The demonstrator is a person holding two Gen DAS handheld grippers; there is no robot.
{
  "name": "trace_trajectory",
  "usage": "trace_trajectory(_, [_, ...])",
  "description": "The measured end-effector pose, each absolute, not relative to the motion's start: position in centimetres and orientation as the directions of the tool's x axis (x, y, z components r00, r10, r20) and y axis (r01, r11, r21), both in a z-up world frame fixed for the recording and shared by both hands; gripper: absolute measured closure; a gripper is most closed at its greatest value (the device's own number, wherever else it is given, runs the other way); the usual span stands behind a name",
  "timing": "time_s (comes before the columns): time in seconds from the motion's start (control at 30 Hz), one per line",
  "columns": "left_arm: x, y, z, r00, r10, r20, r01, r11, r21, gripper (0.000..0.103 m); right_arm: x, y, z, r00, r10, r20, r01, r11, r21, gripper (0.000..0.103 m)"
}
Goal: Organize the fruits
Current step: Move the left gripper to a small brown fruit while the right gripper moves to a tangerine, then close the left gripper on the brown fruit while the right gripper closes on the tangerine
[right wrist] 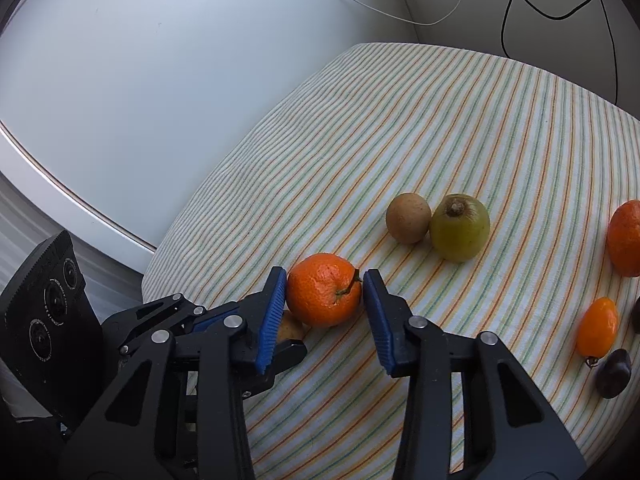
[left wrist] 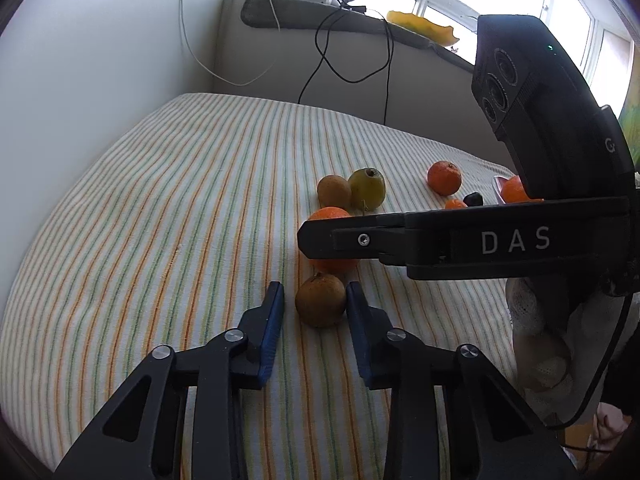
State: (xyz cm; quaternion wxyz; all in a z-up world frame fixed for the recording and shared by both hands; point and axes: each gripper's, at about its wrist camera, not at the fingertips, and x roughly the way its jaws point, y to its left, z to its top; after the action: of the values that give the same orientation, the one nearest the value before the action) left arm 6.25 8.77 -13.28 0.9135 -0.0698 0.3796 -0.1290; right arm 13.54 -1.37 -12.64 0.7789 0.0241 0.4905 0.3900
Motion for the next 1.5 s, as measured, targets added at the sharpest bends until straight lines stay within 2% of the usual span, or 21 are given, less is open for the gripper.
trace_trajectory(0.03, [6.3, 8.6, -13.3, 0.678, -0.292, -0.675, 0.190, 0.956, -0.223, 0.079, 13.5, -1.3, -12.6, 0.217, 0.630, -0.745, -0.584, 0.696, 0.419, 0.063])
trace_trajectory(0.73, [5.7, 8.5, -12.4, 0.691, -0.315, -0.651, 0.189, 0.947, -0.258, 0.080, 12.4, -5.2, -10.0, 0.312, 0.635, -0.707, -0.561, 0.723, 0.403, 0.064])
trace_trajectory(1.5, [6.6, 2.2, -9.0, 0.680, -0.439, -0.588, 0.332, 0.899, -0.286, 0.080, 8.3, -16.0, -4.7, 0.500, 0.571, -0.652, -0.493, 0.806, 0.327, 0.064])
